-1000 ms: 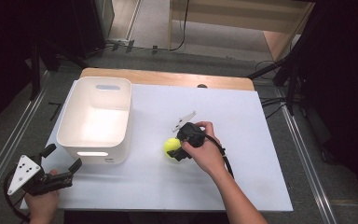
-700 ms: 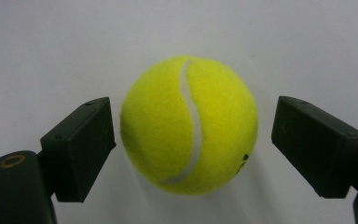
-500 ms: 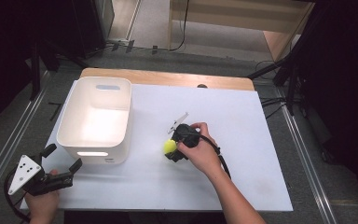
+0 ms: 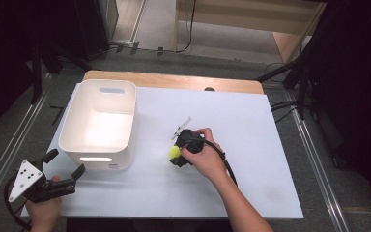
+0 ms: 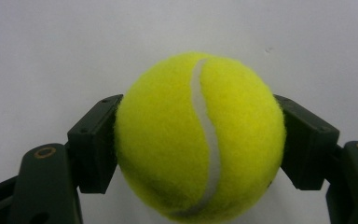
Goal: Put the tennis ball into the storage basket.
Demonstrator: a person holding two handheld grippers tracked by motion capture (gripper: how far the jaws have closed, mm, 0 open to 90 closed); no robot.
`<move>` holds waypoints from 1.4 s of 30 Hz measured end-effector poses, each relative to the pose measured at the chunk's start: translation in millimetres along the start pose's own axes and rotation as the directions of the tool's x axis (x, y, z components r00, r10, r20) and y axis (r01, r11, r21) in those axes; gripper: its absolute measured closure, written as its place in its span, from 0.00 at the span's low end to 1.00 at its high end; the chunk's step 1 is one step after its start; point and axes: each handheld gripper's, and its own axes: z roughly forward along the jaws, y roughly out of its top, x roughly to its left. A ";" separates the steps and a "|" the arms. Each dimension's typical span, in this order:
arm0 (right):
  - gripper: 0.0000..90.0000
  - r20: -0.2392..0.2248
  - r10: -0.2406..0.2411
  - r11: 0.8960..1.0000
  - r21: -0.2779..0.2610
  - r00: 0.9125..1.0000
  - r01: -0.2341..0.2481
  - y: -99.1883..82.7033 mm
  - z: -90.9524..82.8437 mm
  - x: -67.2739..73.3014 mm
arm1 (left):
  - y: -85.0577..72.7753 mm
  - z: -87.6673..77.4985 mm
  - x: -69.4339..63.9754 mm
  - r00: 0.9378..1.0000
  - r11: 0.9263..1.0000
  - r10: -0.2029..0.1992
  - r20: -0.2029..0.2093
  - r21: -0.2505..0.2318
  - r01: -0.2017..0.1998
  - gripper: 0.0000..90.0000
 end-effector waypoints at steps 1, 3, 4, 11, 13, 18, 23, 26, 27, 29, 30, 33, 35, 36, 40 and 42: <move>0.26 -0.001 -0.003 1.000 0.001 1.000 0.003 -0.3 -0.7 -0.5 | 0.0 0.0 0.0 1.000 1.000 0.000 0.000 0.001 0.000 0.00; 0.26 0.004 -0.003 1.000 0.003 1.000 0.003 -0.4 -1.5 -0.7 | 0.0 0.0 0.0 1.000 1.000 0.000 0.000 0.000 0.000 0.00; 0.26 0.004 -0.004 1.000 0.003 1.000 0.004 -0.4 -1.8 -0.8 | 0.0 0.0 0.0 1.000 1.000 0.001 -0.001 0.001 -0.001 0.00; 0.26 -0.005 -0.014 1.000 -0.002 1.000 0.014 2.9 -7.2 -1.0 | 0.0 0.0 -0.1 1.000 1.000 0.001 -0.001 0.001 -0.001 0.00; 0.26 -0.005 -0.008 1.000 -0.006 1.000 0.008 4.0 -8.3 -0.4 | 0.0 0.1 0.0 1.000 1.000 0.000 -0.001 0.000 0.000 0.00; 0.26 -0.012 -0.031 0.999 -0.010 0.999 0.031 9.6 -17.0 -2.0 | 0.0 0.1 0.0 1.000 1.000 0.000 -0.001 0.000 0.000 0.00; 0.26 -0.014 -0.033 0.999 -0.011 0.999 0.032 14.0 -22.9 -2.5 | 0.0 0.0 0.0 1.000 1.000 -0.001 -0.001 0.000 0.001 0.00; 0.26 -0.018 -0.042 0.999 -0.014 0.999 0.042 17.0 -26.7 -3.0 | 0.0 0.0 0.0 1.000 1.000 -0.001 -0.001 0.000 0.001 0.00; 0.26 -0.018 -0.042 0.999 -0.014 0.999 0.042 17.0 -26.7 -3.0 | 0.0 0.0 0.0 1.000 1.000 -0.001 -0.001 0.000 0.001 0.00; 0.26 -0.026 -0.042 0.999 -0.018 0.999 0.041 19.4 -29.5 -3.1 | 0.0 -0.1 0.0 1.000 1.000 -0.003 -0.002 -0.001 0.003 0.00; 0.26 -0.023 -0.044 0.999 -0.015 0.999 0.044 20.5 -31.1 -3.5 | 0.0 -0.1 0.1 1.000 1.000 -0.003 -0.002 0.000 0.003 0.00; 0.26 -0.041 -0.049 0.998 -0.028 0.998 0.048 23.6 -34.5 -4.9 | 0.0 0.0 0.1 1.000 1.000 -0.003 -0.002 0.001 0.003 0.00; 0.27 -0.073 -0.036 0.998 -0.049 0.997 0.033 27.1 -38.4 -4.6 | 0.0 0.1 0.1 1.000 1.000 -0.002 -0.001 0.000 0.002 0.00; 0.27 -0.073 -0.036 0.998 -0.049 0.997 0.033 27.1 -38.4 -4.6 | 0.0 0.1 0.0 1.000 1.000 -0.001 -0.001 0.000 0.001 0.00; 0.27 -0.076 -0.055 0.998 -0.047 0.996 0.052 32.0 -41.2 -5.1 | 0.0 0.0 0.0 1.000 1.000 0.001 0.000 0.001 -0.001 0.00; 0.27 -0.075 -0.052 0.998 -0.047 0.996 0.048 34.5 -41.8 -5.1 | 0.0 0.0 0.1 1.000 1.000 0.002 0.000 0.002 -0.002 0.00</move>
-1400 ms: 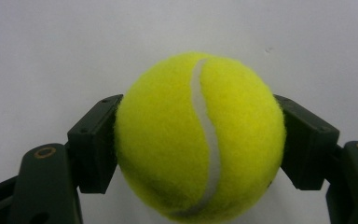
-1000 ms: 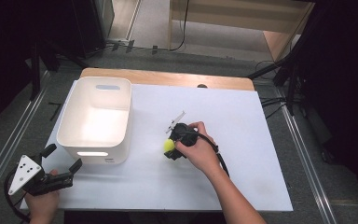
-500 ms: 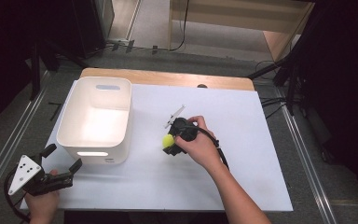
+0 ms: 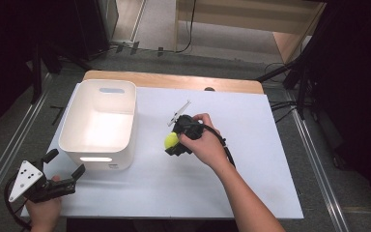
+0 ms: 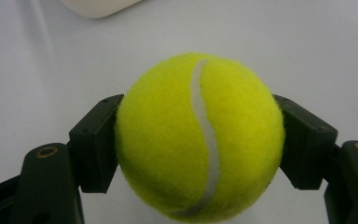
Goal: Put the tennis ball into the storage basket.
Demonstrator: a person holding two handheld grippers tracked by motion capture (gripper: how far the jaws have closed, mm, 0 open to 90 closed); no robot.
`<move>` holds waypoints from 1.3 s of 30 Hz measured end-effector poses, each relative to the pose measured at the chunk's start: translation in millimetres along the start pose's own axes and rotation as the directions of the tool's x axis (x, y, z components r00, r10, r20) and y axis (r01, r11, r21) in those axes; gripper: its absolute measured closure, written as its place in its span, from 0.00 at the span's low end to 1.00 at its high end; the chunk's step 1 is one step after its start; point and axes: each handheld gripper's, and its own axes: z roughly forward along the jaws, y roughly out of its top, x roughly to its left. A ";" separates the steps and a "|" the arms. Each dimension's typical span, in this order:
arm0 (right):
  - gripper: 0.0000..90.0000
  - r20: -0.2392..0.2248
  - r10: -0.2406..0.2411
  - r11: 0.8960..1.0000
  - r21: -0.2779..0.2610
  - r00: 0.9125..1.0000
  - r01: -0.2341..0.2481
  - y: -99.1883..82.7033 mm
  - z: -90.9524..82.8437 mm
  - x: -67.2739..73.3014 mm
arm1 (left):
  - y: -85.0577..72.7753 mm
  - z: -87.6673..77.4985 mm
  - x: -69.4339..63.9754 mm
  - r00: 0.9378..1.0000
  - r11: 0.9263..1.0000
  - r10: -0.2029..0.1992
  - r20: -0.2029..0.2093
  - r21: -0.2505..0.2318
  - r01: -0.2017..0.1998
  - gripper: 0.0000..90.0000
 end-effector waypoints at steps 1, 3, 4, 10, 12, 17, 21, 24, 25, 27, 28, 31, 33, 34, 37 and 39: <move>0.27 -0.001 0.000 1.000 0.001 1.000 0.000 1.3 -0.9 -0.2 | 0.0 0.0 0.0 1.000 1.000 -0.002 0.001 -0.002 0.002 0.00; 0.27 -0.009 0.000 1.000 0.000 1.000 0.000 5.0 -3.4 -0.3 | -0.1 0.0 -0.1 1.000 1.000 -0.004 0.000 -0.003 0.004 0.00; 0.27 -0.009 0.000 1.000 0.000 1.000 0.000 5.0 -3.4 -0.3 | 0.0 -0.1 0.0 1.000 1.000 -0.003 0.000 -0.002 0.003 0.00; 0.27 -0.007 -0.023 1.000 0.001 1.000 0.023 12.6 -7.1 -1.1 | -0.1 -0.1 -0.1 1.000 1.000 -0.005 0.001 -0.003 0.005 0.00; 0.27 -0.013 -0.016 1.000 -0.005 1.000 0.016 14.9 -8.9 -0.6 | -0.1 0.0 -0.1 1.000 1.000 -0.004 0.001 -0.003 0.004 0.00; 0.27 -0.017 -0.034 0.999 -0.003 0.999 0.034 19.6 -10.3 -1.7 | -0.1 0.0 -0.1 1.000 1.000 -0.004 0.001 -0.003 0.004 0.00; 0.27 -0.024 -0.031 0.999 -0.010 0.999 0.030 23.2 -12.1 -1.4 | -0.1 0.1 0.0 1.000 1.000 -0.002 0.002 -0.002 0.002 0.00; 0.27 -0.024 -0.043 0.999 -0.009 0.999 0.043 26.6 -13.2 -1.3 | -0.1 0.0 0.0 1.000 1.000 -0.001 0.002 -0.002 0.001 0.00; 0.27 -0.023 -0.043 0.999 -0.006 0.999 0.043 29.1 -14.2 -0.4 | 0.0 0.1 0.0 1.000 1.000 -0.001 0.002 -0.002 0.001 0.00; 0.27 -0.029 -0.049 0.999 -0.011 0.998 0.048 30.2 -14.4 -0.5 | 0.0 0.1 -0.1 1.000 1.000 -0.001 0.002 -0.002 0.001 0.00; 0.27 -0.026 -0.050 0.999 -0.009 0.998 0.050 31.3 -15.1 -0.3 | -0.1 0.0 -0.1 1.000 1.000 -0.001 0.002 -0.003 0.001 0.00; 0.27 -0.038 -0.058 0.998 -0.019 0.998 0.058 35.9 -16.2 -0.7 | -0.1 0.0 -0.1 1.000 1.000 -0.003 0.002 -0.003 0.003 0.00; 0.27 -0.036 -0.055 0.998 -0.017 0.998 0.054 36.8 -16.7 -0.2 | 0.0 0.0 -0.1 1.000 1.000 -0.003 0.003 -0.003 0.003 0.00; 0.27 -0.034 -0.060 0.998 -0.019 0.998 0.060 37.6 -16.9 -0.7 | 0.0 0.0 -0.1 1.000 1.000 -0.003 0.003 -0.003 0.003 0.00; 0.27 -0.042 -0.057 0.998 -0.022 0.998 0.056 40.1 -17.3 -0.7 | 0.0 0.0 -0.1 1.000 1.000 -0.005 0.002 -0.003 0.005 0.00; 0.27 -0.037 -0.065 0.998 -0.020 0.997 0.064 41.8 -17.8 -1.2 | 0.0 0.0 -0.1 1.000 1.000 -0.004 0.003 -0.004 0.004 0.00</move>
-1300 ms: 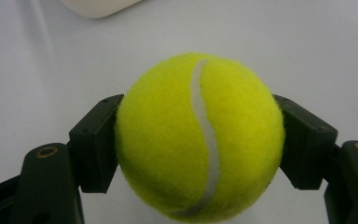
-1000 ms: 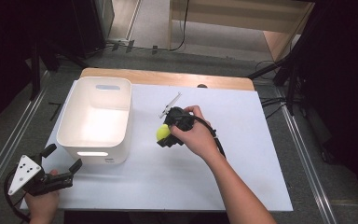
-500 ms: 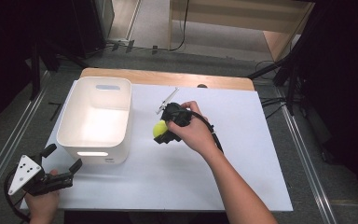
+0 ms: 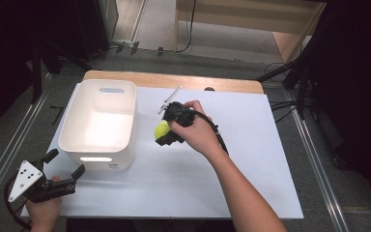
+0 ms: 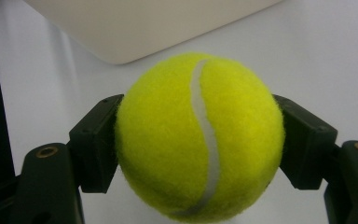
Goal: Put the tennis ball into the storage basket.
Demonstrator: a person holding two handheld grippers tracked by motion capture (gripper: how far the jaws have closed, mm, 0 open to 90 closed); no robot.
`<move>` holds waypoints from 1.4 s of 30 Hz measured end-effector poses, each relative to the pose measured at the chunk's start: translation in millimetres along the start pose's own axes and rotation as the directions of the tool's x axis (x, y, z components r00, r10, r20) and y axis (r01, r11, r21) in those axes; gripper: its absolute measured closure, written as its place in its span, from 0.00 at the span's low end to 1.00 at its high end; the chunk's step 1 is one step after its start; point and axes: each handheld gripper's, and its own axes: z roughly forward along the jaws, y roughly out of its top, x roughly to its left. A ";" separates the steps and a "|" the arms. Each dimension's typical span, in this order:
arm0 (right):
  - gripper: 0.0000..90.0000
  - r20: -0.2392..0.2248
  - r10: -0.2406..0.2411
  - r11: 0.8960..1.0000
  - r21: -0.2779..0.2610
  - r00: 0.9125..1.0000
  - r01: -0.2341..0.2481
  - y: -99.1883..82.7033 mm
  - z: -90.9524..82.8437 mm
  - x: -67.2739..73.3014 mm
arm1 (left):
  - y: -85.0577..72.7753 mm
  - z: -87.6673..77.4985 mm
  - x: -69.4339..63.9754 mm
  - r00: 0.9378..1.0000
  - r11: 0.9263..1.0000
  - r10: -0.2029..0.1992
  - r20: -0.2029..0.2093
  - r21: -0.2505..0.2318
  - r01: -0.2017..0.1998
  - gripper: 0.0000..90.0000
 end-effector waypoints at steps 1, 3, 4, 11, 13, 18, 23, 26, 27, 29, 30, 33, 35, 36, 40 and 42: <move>0.27 -0.001 0.003 1.000 0.002 1.000 -0.003 1.1 -0.6 0.6 | 0.0 0.0 -0.1 1.000 1.000 0.000 0.000 0.000 0.000 0.00; 0.27 -0.008 -0.004 1.000 -0.007 1.000 0.004 4.8 -1.9 1.2 | 0.0 0.1 0.1 1.000 1.000 0.004 0.001 0.001 -0.004 0.00; 0.27 -0.008 -0.004 1.000 -0.007 1.000 0.004 4.8 -1.9 1.2 | -0.1 0.1 0.0 1.000 1.000 0.002 0.001 -0.001 -0.002 0.00; 0.27 -0.006 -0.021 1.000 -0.009 1.000 0.021 13.2 -4.1 1.9 | 0.0 0.2 0.0 1.000 1.000 0.004 0.001 0.002 -0.004 0.00; 0.27 -0.006 -0.023 1.000 -0.014 1.000 0.023 15.7 -4.4 1.8 | 0.0 0.3 -0.3 1.000 1.000 -0.003 0.001 -0.004 0.003 0.00; 0.27 -0.013 -0.031 0.999 -0.016 0.999 0.031 23.5 -6.5 2.6 | -0.1 -0.1 0.0 1.000 1.000 -0.006 0.002 -0.004 0.006 0.00; 0.27 -0.016 -0.041 0.999 -0.013 0.999 0.041 30.9 -7.3 3.6 | 0.0 -0.4 0.3 1.000 1.000 -0.006 0.002 -0.003 0.006 0.00; 0.27 -0.024 -0.039 0.999 -0.014 0.999 0.039 33.2 -7.7 3.8 | 0.0 -0.3 0.3 1.000 1.000 -0.006 0.002 -0.003 0.006 0.00; 0.27 -0.019 -0.042 0.999 -0.013 0.999 0.042 34.2 -7.9 3.4 | 0.0 -0.4 0.1 1.000 1.000 -0.007 0.002 -0.004 0.007 0.00; 0.27 -0.024 -0.038 0.999 -0.016 0.999 0.038 36.0 -8.2 3.0 | 0.0 -0.5 0.2 1.000 1.000 -0.006 0.002 -0.004 0.006 0.00; 0.27 -0.024 -0.033 0.999 -0.013 0.999 0.033 36.8 -8.7 3.1 | 0.0 -0.5 0.2 1.000 1.000 -0.007 0.002 -0.004 0.007 0.00; 0.27 -0.029 -0.040 0.999 -0.019 0.999 0.039 39.5 -9.3 1.9 | 0.1 -0.2 0.2 1.000 1.000 -0.007 0.002 -0.004 0.007 0.00; 0.27 -0.033 -0.042 0.999 -0.023 0.999 0.041 41.8 -10.1 1.4 | 0.0 -0.2 0.0 1.000 1.000 -0.008 0.003 -0.004 0.008 0.00; 0.27 -0.032 -0.041 0.999 -0.020 0.999 0.041 43.0 -10.9 1.3 | 0.0 -0.2 -0.1 1.000 1.000 -0.008 0.003 -0.006 0.008 0.00; 0.27 -0.040 -0.051 0.998 -0.027 0.998 0.050 48.6 -11.0 1.9 | 0.0 -0.2 0.0 1.000 1.000 -0.008 0.003 -0.004 0.008 0.00; 0.27 -0.038 -0.057 0.998 -0.026 0.998 0.056 51.5 -10.6 2.6 | 0.0 -0.2 -0.1 1.000 1.000 -0.007 0.004 -0.005 0.007 0.00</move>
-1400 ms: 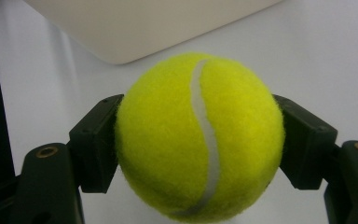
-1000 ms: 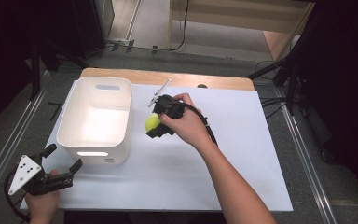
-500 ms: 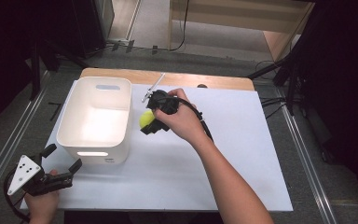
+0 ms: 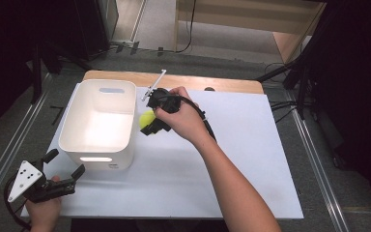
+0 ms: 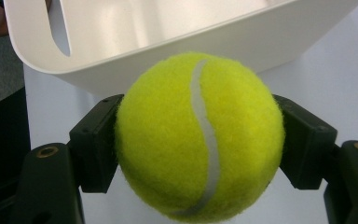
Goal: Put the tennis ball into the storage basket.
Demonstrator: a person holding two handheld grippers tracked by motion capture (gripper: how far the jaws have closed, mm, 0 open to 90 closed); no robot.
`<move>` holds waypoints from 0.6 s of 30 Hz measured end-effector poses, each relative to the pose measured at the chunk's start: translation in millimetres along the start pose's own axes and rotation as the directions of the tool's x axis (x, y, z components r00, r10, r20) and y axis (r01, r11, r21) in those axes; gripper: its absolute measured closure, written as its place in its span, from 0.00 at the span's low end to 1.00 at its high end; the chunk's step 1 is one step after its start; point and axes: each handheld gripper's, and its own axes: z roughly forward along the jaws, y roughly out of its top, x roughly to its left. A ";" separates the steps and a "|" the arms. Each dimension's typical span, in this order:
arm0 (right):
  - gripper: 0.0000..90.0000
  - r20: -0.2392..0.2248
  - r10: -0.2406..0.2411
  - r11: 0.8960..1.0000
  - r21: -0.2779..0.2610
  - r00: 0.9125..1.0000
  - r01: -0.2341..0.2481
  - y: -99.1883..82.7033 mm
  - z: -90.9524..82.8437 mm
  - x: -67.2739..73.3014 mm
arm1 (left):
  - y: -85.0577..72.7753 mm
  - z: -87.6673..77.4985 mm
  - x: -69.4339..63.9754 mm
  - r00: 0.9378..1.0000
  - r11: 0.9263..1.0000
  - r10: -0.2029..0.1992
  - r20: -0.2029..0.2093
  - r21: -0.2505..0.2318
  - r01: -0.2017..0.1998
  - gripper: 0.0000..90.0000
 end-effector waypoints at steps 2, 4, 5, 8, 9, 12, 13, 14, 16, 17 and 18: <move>0.27 -0.002 -0.004 1.000 0.004 1.000 0.004 4.8 -0.1 1.9 | 0.0 -0.2 0.1 1.000 1.000 0.000 0.000 -0.001 0.000 0.00; 0.27 0.002 -0.014 1.000 0.004 1.000 0.014 6.7 -0.7 1.9 | -0.1 -0.4 0.1 1.000 1.000 -0.001 0.003 -0.002 0.001 0.00; 0.27 0.000 -0.013 1.000 0.004 1.000 0.013 8.4 -2.0 2.3 | -0.2 -0.8 0.1 1.000 1.000 0.002 0.003 0.000 -0.002 0.00; 0.27 0.004 -0.024 1.000 -0.011 1.000 0.024 13.5 -5.3 2.4 | -0.6 -1.7 0.0 1.000 1.000 0.008 0.009 -0.002 -0.008 0.00; 0.27 -0.002 -0.025 1.000 -0.019 1.000 0.025 16.3 -6.6 2.1 | -0.7 -2.1 0.0 1.000 1.000 0.008 0.008 -0.002 -0.008 0.00; 0.27 -0.004 -0.025 0.999 -0.020 1.000 0.025 19.4 -7.1 2.6 | -0.5 -2.8 0.4 1.000 1.000 0.006 0.010 0.002 -0.006 0.00; 0.27 -0.004 -0.025 0.999 -0.020 1.000 0.025 19.4 -7.1 2.6 | -0.6 -2.4 0.3 1.000 1.000 0.005 0.011 -0.001 -0.005 0.00; 0.27 -0.005 -0.020 1.000 -0.024 1.000 0.020 20.7 -7.5 3.4 | -0.4 -2.5 0.1 1.000 1.000 0.007 0.008 0.003 -0.007 0.00; 0.27 -0.009 -0.020 0.999 -0.026 1.000 0.020 21.2 -7.4 3.5 | -0.7 -2.0 -0.3 1.000 1.000 0.009 0.007 -0.002 -0.009 0.00; 0.27 -0.009 -0.022 0.999 -0.024 1.000 0.022 21.8 -7.6 3.7 | -0.7 -2.0 -0.3 1.000 1.000 0.009 0.008 -0.002 -0.009 0.00; 0.27 -0.008 -0.030 0.999 -0.026 1.000 0.029 23.4 -8.0 3.9 | -0.7 -2.2 -0.2 1.000 1.000 0.009 0.008 -0.001 -0.009 0.00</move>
